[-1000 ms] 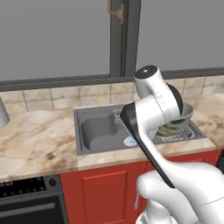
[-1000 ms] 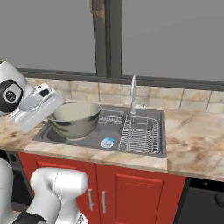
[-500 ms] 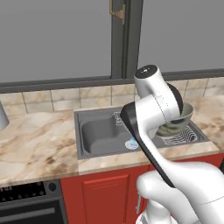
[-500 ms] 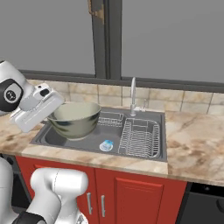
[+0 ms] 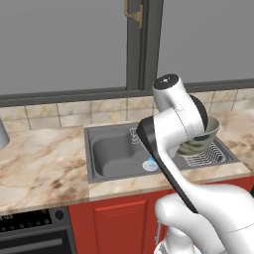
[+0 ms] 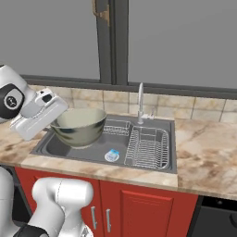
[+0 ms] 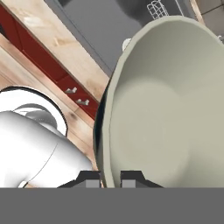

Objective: Pick the jug and bowl and place them in the sink. Then turn on the water.

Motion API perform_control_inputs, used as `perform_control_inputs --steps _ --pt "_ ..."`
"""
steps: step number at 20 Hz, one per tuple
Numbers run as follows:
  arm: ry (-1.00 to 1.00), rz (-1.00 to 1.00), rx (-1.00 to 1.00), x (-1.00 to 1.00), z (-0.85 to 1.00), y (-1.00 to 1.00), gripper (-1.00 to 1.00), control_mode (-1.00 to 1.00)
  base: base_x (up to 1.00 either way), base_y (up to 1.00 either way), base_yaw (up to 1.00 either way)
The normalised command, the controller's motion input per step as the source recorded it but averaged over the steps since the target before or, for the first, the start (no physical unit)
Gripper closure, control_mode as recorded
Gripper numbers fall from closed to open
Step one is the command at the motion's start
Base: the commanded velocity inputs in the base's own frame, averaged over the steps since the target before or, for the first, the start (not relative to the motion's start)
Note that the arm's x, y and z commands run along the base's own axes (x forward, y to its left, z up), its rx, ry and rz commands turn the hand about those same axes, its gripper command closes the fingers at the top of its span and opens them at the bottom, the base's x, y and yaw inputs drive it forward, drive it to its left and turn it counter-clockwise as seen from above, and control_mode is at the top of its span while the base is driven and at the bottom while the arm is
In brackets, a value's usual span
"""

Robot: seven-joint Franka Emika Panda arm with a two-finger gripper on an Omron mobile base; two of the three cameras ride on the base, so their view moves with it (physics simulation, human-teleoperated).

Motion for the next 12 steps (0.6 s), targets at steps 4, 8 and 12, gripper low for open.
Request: perform_control_inputs --steps 4,8,12 --pt "0.00 0.00 0.00 0.00 0.00 0.00 1.00 -1.00 0.07 0.00 0.00" --pt "0.00 0.01 0.00 0.09 -0.03 0.03 1.00 -1.00 0.00 0.00 0.00" --pt "0.05 0.19 0.01 0.47 -0.27 0.15 1.00 -1.00 0.00 0.00 0.00"
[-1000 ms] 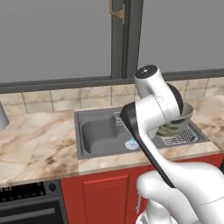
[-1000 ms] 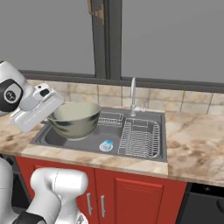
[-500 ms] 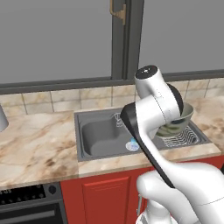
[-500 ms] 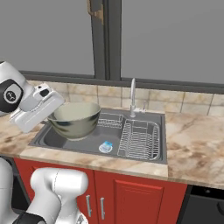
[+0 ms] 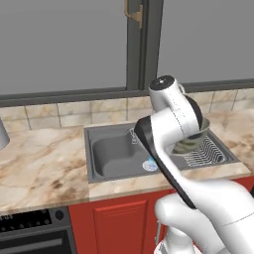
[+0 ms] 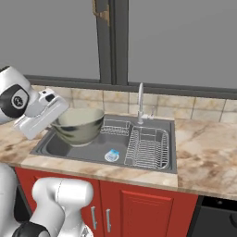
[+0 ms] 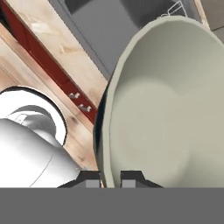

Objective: Pick the jug and bowl and place them in the sink. Then turn on the water.

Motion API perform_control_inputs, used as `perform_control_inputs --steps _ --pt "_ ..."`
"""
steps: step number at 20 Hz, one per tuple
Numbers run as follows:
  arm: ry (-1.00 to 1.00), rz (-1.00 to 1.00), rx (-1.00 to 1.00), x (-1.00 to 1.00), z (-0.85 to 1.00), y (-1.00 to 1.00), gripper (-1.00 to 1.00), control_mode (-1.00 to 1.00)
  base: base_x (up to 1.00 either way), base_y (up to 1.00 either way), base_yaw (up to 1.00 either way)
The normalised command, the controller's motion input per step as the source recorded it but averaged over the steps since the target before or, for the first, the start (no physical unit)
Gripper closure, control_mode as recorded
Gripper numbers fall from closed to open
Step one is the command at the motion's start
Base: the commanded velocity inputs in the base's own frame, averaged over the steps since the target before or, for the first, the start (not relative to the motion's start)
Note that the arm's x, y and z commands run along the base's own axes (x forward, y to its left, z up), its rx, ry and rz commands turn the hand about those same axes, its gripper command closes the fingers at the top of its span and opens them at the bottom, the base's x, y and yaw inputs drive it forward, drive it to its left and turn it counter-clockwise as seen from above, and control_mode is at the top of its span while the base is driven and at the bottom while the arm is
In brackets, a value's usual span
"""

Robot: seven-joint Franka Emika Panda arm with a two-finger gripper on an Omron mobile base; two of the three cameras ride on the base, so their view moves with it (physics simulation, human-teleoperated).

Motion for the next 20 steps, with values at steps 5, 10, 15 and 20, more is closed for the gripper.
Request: perform_control_inputs --steps 5,10,15,20 --pt "0.07 0.26 0.01 0.53 -0.40 0.10 1.00 -1.00 0.00 0.00 0.00" --pt "0.07 0.28 0.04 0.45 -0.43 0.01 1.00 -1.00 0.00 0.00 0.00" --pt "0.10 0.23 0.05 0.42 -0.34 0.10 1.00 -1.00 0.00 0.00 0.00" --pt "0.12 0.21 0.04 0.48 -0.30 0.15 1.00 -1.00 0.00 0.00 0.00"
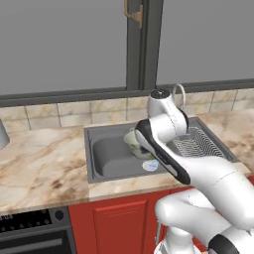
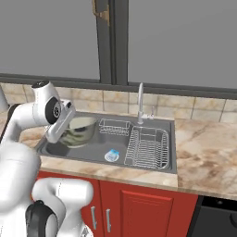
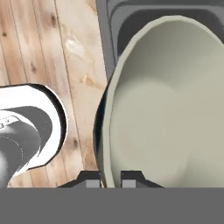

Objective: Pick the jug and bowl and place them in the sink. Then turn on the water.

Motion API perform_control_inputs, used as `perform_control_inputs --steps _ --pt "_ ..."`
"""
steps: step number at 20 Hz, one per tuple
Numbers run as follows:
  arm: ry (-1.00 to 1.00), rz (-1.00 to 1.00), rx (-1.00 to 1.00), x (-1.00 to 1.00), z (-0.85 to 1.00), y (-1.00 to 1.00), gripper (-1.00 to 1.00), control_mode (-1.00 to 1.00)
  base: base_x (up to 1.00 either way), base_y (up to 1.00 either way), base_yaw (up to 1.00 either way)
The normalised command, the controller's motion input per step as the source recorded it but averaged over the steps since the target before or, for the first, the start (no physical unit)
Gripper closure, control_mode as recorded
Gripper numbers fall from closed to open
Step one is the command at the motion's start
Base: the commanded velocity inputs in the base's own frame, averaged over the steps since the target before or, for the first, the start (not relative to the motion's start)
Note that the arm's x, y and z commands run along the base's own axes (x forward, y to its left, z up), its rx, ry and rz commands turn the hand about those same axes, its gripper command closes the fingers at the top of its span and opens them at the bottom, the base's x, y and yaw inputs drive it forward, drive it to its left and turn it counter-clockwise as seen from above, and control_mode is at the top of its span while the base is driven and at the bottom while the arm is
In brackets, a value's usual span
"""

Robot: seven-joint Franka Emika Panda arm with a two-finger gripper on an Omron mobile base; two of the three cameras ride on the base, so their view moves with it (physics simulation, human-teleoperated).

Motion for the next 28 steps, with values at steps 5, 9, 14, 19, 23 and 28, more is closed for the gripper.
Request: perform_control_inputs --steps 5,9,14,19,23,28 --pt "0.09 0.19 0.02 0.36 -0.30 0.11 1.00 -1.00 0.00 0.00 0.00" --pt "0.02 0.20 0.00 0.46 -0.43 0.07 1.00 -1.00 0.00 0.00 0.00" --pt "0.00 0.17 0.00 0.51 -0.37 0.07 1.00 -1.00 0.00 0.00 0.00" --pt "0.02 0.15 0.01 0.58 -0.28 0.08 1.00 -1.00 0.00 0.00 0.00" --pt "0.10 0.13 0.02 0.51 -0.14 0.07 1.00 -1.00 0.00 0.00 0.00" --pt "0.06 0.13 0.02 0.39 -0.30 0.03 1.00 -1.00 0.00 0.00 0.00"
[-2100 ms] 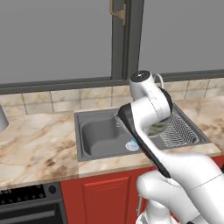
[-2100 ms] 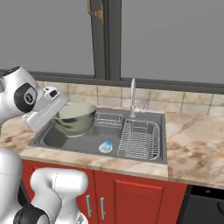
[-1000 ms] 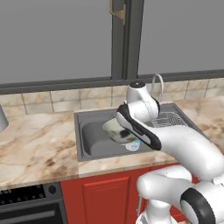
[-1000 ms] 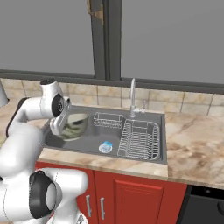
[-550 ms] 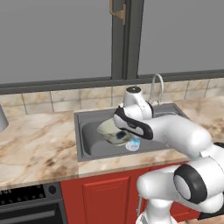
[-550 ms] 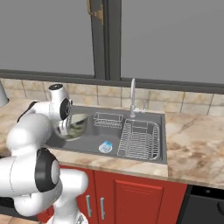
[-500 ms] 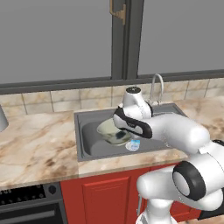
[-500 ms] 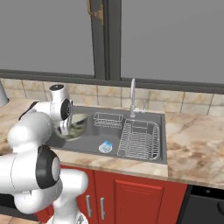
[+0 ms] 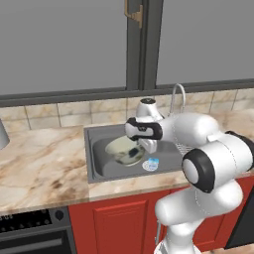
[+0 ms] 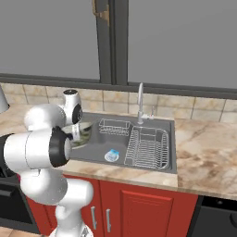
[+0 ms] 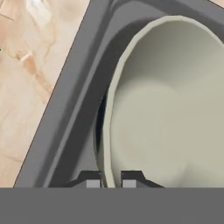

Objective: Pick the jug and bowl and place them in the sink. Then turn on the water.

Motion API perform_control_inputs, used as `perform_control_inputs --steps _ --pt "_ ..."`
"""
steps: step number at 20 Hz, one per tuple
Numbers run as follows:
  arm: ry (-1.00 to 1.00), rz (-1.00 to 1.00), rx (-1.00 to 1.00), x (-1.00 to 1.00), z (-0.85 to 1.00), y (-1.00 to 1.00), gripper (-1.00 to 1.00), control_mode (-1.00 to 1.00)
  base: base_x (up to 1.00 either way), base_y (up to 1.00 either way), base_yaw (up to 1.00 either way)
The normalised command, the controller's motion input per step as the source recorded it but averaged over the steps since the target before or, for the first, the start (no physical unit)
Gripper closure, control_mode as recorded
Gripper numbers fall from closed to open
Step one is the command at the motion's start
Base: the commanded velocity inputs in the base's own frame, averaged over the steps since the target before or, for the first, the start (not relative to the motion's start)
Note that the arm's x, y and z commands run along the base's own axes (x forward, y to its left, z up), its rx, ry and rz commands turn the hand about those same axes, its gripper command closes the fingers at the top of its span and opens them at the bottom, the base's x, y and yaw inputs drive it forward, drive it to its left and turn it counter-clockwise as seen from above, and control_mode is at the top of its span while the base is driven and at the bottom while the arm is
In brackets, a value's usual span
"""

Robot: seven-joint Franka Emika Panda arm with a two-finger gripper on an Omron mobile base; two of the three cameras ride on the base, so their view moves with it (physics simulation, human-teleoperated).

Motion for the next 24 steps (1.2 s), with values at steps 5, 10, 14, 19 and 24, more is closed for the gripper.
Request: perform_control_inputs --steps 5,10,14,19,24 --pt "0.00 0.16 0.03 0.29 -0.44 0.00 1.00 -1.00 0.00 0.00 0.00" --pt "0.00 0.12 0.04 0.35 -0.36 0.00 1.00 -1.00 0.00 0.00 0.00" --pt "0.00 0.08 0.03 0.40 -0.21 0.00 1.00 -1.00 0.00 0.00 0.00" --pt "0.00 0.05 0.05 0.46 -0.22 0.00 1.00 -1.00 0.00 0.00 0.00" --pt "0.00 0.05 0.05 0.46 -0.28 0.05 1.00 -1.00 0.00 0.00 0.00"
